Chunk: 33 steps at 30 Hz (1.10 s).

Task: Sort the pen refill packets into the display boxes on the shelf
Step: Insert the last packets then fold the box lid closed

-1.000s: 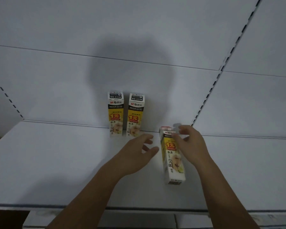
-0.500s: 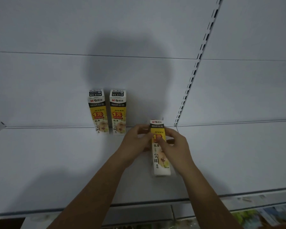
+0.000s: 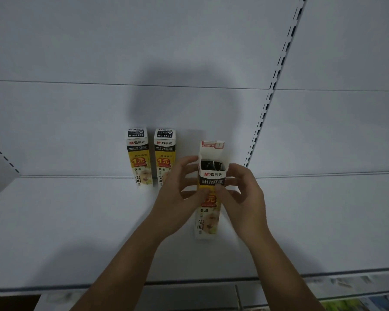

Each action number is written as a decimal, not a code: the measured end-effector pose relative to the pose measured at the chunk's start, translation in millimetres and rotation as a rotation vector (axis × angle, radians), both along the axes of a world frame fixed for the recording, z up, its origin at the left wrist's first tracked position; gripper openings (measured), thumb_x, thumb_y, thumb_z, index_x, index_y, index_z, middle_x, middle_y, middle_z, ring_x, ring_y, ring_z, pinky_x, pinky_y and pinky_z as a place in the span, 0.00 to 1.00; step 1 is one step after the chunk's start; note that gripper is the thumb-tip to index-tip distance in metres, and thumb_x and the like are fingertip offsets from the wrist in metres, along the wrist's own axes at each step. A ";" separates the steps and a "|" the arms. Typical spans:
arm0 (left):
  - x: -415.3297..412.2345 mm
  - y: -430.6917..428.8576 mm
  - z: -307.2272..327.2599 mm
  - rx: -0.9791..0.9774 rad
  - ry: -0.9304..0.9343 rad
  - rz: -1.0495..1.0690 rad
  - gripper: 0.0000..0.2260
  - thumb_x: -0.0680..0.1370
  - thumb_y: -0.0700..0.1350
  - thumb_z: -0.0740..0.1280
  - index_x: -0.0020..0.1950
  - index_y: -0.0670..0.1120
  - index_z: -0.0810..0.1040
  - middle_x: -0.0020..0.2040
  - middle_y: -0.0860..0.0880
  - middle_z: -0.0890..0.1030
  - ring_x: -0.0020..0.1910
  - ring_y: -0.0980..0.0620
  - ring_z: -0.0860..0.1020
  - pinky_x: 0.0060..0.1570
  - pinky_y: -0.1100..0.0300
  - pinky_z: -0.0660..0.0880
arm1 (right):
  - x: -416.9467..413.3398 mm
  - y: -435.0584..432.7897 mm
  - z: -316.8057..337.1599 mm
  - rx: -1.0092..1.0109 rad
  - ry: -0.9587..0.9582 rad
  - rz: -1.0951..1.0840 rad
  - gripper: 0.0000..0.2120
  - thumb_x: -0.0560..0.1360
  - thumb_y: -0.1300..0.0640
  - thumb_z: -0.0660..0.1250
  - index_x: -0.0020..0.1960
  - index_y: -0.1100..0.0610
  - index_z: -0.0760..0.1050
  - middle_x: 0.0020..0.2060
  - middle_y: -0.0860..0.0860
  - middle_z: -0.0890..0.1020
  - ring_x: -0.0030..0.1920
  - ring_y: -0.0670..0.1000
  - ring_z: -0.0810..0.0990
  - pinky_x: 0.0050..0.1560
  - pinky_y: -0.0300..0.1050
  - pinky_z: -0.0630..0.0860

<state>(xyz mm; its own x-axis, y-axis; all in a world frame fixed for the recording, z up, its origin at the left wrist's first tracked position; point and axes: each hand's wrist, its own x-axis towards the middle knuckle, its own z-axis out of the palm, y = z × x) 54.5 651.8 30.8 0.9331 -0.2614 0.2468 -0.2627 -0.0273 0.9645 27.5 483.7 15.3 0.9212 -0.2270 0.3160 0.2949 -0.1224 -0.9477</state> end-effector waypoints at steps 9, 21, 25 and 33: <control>-14.0 9.4 -1.9 0.130 -0.161 -0.041 0.27 0.81 0.38 0.71 0.76 0.58 0.68 0.70 0.62 0.74 0.69 0.56 0.77 0.62 0.58 0.80 | -4.6 -4.2 13.8 -0.167 -0.114 0.036 0.18 0.79 0.61 0.72 0.67 0.48 0.76 0.62 0.48 0.81 0.60 0.49 0.81 0.51 0.40 0.82; -17.3 11.3 -1.6 0.152 -0.153 -0.081 0.25 0.81 0.36 0.69 0.72 0.59 0.69 0.67 0.62 0.75 0.68 0.55 0.76 0.63 0.59 0.79 | -14.5 -4.1 19.7 -0.288 -0.192 0.042 0.13 0.81 0.55 0.69 0.63 0.42 0.76 0.64 0.45 0.78 0.62 0.47 0.79 0.52 0.35 0.79; -17.5 11.0 -2.0 0.148 -0.190 -0.097 0.27 0.81 0.36 0.69 0.75 0.58 0.68 0.68 0.63 0.74 0.68 0.55 0.76 0.62 0.62 0.79 | -14.0 -1.6 29.3 -0.297 -0.189 0.035 0.14 0.81 0.55 0.68 0.63 0.40 0.76 0.64 0.42 0.78 0.63 0.46 0.79 0.54 0.35 0.79; -14.5 7.4 -0.5 0.114 -0.241 -0.073 0.18 0.83 0.41 0.68 0.72 0.51 0.73 0.68 0.58 0.75 0.69 0.56 0.76 0.59 0.66 0.79 | -12.5 -2.2 23.8 -0.307 -0.237 0.039 0.10 0.83 0.54 0.65 0.61 0.49 0.82 0.65 0.44 0.80 0.66 0.48 0.79 0.54 0.37 0.79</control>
<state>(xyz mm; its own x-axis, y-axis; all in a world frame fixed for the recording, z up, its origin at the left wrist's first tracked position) 40.0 659.2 30.3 0.8284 -0.3650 0.4249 -0.4899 -0.1046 0.8655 14.9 481.5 39.1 0.8204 -0.0554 0.5692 0.5115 -0.3739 -0.7737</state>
